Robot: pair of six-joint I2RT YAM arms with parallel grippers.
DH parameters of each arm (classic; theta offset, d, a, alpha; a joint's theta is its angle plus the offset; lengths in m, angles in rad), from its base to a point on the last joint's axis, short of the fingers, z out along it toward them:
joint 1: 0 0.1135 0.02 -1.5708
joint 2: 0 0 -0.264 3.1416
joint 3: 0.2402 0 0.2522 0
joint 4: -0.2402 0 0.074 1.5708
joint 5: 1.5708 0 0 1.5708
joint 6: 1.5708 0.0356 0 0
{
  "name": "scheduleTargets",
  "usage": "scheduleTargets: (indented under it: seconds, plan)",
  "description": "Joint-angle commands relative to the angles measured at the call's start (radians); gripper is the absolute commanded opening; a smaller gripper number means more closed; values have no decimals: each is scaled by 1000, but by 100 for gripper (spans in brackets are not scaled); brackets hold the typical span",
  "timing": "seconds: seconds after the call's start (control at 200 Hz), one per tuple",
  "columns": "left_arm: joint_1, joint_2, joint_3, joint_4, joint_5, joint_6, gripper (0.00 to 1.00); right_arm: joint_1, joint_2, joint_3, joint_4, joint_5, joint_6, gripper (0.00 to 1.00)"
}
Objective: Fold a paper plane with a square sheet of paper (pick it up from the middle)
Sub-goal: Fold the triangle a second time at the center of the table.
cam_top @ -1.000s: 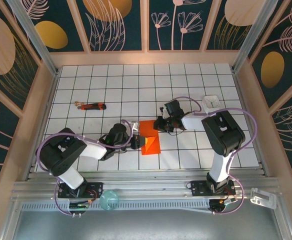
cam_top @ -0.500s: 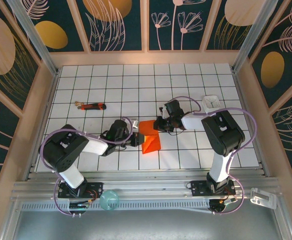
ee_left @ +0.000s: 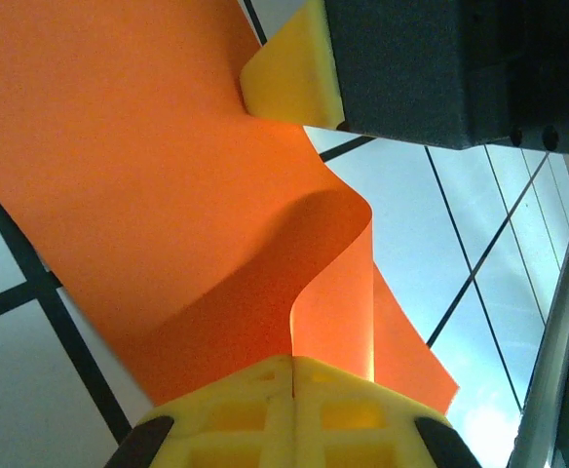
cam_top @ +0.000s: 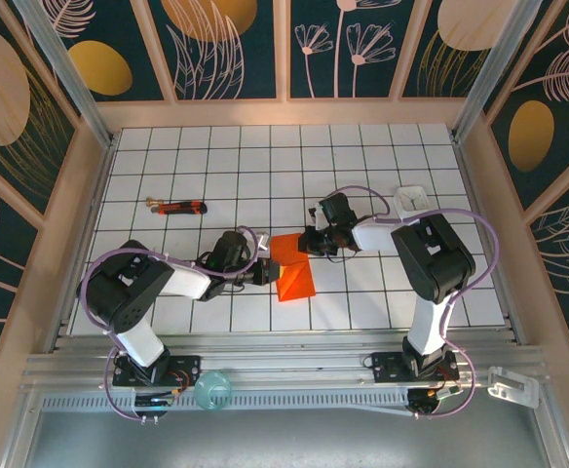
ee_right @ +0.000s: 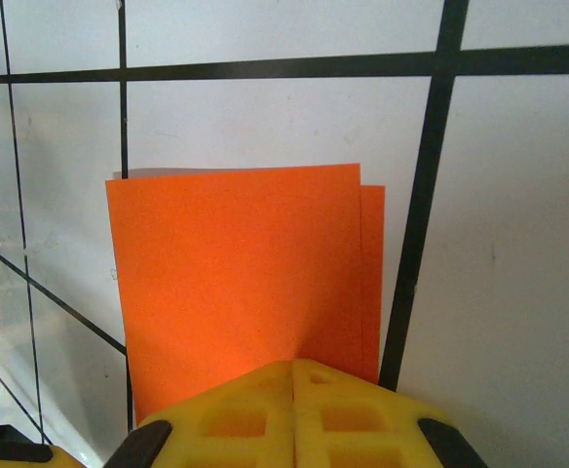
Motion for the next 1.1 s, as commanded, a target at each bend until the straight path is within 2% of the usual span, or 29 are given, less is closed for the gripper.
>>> scheduleTargets:
  seconds: [0.0,0.43,1.096]
  plan:
    - [6,10,-1,-7,24,17,0,5,41,1,-63,52,-16,7]
    - [5,37,14,-73,-45,55,0,5,43,2,-63,53,-17,7]
    - [5,26,70,-175,-80,98,0,5,49,0,-58,49,-18,7]
